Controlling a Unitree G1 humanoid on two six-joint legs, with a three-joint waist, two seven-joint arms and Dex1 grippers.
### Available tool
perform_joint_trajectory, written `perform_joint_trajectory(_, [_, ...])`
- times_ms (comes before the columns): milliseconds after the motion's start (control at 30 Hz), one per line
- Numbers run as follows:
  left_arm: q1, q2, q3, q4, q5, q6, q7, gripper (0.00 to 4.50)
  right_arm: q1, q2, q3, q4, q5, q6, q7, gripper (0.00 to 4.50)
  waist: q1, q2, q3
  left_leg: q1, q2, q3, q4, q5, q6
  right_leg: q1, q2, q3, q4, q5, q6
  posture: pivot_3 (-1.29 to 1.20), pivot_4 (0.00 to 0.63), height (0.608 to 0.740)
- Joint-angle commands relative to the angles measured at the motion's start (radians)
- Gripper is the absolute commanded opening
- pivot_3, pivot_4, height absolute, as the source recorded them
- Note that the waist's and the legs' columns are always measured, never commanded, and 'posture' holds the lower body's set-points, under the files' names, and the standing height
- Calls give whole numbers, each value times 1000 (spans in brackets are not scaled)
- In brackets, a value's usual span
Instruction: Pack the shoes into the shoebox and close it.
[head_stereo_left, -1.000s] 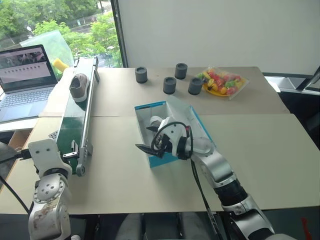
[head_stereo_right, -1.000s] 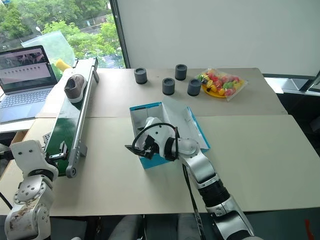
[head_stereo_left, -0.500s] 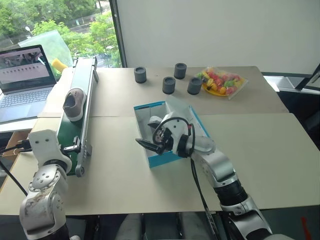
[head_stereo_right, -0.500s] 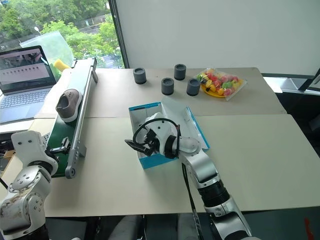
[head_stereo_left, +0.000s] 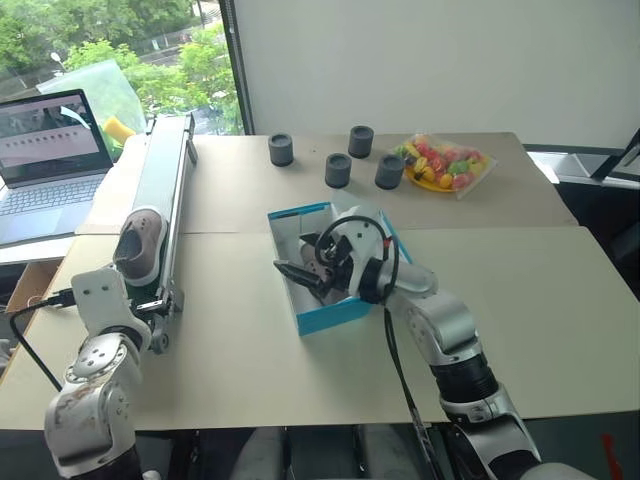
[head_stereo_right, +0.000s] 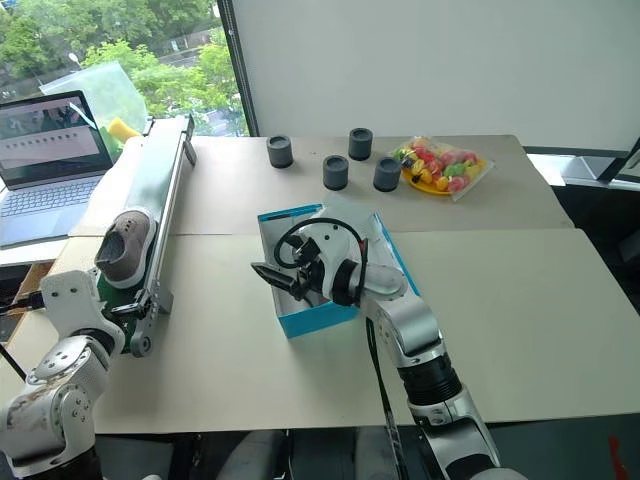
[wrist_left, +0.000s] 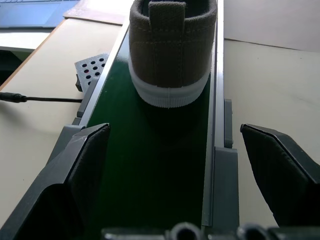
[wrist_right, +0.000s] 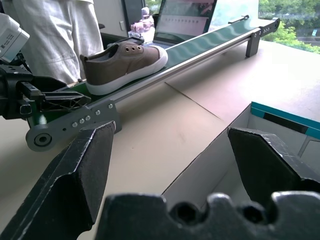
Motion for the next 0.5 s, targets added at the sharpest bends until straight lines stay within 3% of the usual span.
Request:
perform_joint_trajectory(33, [-8, -15, 19, 7, -5, 5, 11, 4500, -15, 3, -18, -58, 27, 8, -10, 4274, 0, 0, 0, 0, 0, 0, 0, 0, 0, 0, 0, 0, 0, 0, 0, 0, 150, 728])
perform_joint_trajectory(300, [-24, -37, 3, 5, 20, 27, 57, 4500, -18, 1, -26, -61, 35, 19, -22, 4274, 2, 0, 0, 0, 0, 0, 0, 0, 0, 0, 0, 0, 0, 0, 0, 0, 150, 728])
perform_joint_trajectory(333, [-24, -33, -1, 5, 27, 16, 59, 4075, -19, 1, -27, -61, 36, 21, -23, 4500, 2, 0, 0, 0, 0, 0, 0, 0, 0, 0, 0, 0, 0, 0, 0, 0, 150, 728])
perform_joint_trajectory(400, [-22, -24, -9, 3, 39, -3, 61, 3772, -21, 1, -28, -60, 36, 22, -25, 4500, 2, 0, 0, 0, 0, 0, 0, 0, 0, 0, 0, 0, 0, 0, 0, 0, 150, 728])
perform_joint_trajectory(500, [-33, -27, -5, -1, 36, 2, 62, 2936, -25, 1, -33, -57, 37, 24, -26, 4500, 2, 0, 0, 0, 0, 0, 0, 0, 0, 0, 0, 0, 0, 0, 0, 0, 150, 728])
